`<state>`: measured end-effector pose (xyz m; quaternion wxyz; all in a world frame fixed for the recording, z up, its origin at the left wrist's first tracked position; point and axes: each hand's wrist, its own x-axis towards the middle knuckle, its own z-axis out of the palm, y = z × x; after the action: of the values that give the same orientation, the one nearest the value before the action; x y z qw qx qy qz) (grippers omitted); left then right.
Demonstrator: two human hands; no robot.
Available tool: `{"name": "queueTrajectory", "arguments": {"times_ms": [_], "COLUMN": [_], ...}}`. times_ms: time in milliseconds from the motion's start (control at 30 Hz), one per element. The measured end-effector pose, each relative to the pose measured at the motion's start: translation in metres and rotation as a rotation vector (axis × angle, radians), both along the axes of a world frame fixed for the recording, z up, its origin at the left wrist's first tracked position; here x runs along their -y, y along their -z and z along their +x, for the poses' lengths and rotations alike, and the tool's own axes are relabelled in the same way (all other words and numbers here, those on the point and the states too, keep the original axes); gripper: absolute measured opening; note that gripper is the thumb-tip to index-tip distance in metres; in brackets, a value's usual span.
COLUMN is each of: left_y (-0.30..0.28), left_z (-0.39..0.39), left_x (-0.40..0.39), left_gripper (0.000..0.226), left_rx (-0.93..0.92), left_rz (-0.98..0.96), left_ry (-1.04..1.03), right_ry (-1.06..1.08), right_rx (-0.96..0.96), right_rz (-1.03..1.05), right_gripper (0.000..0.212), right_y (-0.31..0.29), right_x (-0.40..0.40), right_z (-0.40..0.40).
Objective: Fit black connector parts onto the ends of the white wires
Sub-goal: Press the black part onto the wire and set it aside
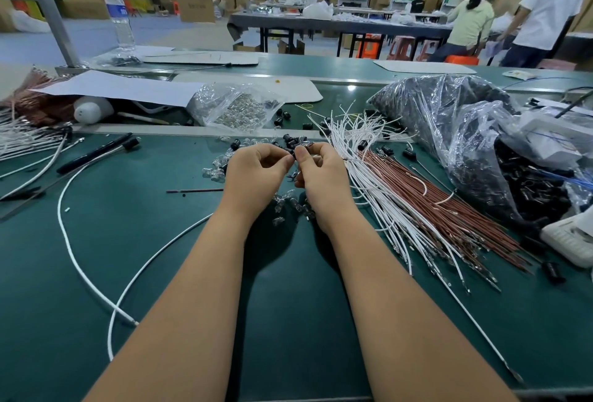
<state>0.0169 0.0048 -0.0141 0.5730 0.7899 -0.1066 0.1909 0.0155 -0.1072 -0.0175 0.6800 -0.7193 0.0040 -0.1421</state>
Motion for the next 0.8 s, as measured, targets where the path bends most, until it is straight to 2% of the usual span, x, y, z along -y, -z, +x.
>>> {"name": "queueTrajectory", "arguments": {"times_ms": [200, 433, 567, 800], "left_y": [-0.0003, -0.0021, -0.0019, 0.002], "left_z": [0.001, -0.0011, -0.0021, 0.0003], "left_x": [-0.0008, -0.0009, -0.0016, -0.0033], "left_gripper": [0.007, 0.014, 0.005, 0.006], "left_rx": [0.029, 0.055, 0.069, 0.067], "left_rz": [0.018, 0.023, 0.014, 0.048], "left_ry": [-0.051, -0.039, -0.011, 0.003], "right_ry": [0.021, 0.014, 0.017, 0.006], "right_rx": [0.02, -0.002, -0.001, -0.024], "right_rz": [0.015, 0.0, -0.028, -0.056], "right_gripper": [0.01, 0.016, 0.015, 0.023], "right_y": [-0.0016, -0.0045, -0.0054, -0.0053], "right_x": [0.0012, -0.0021, -0.0009, -0.0018], "right_z": [-0.0006, -0.0028, -0.0036, -0.0059]}}
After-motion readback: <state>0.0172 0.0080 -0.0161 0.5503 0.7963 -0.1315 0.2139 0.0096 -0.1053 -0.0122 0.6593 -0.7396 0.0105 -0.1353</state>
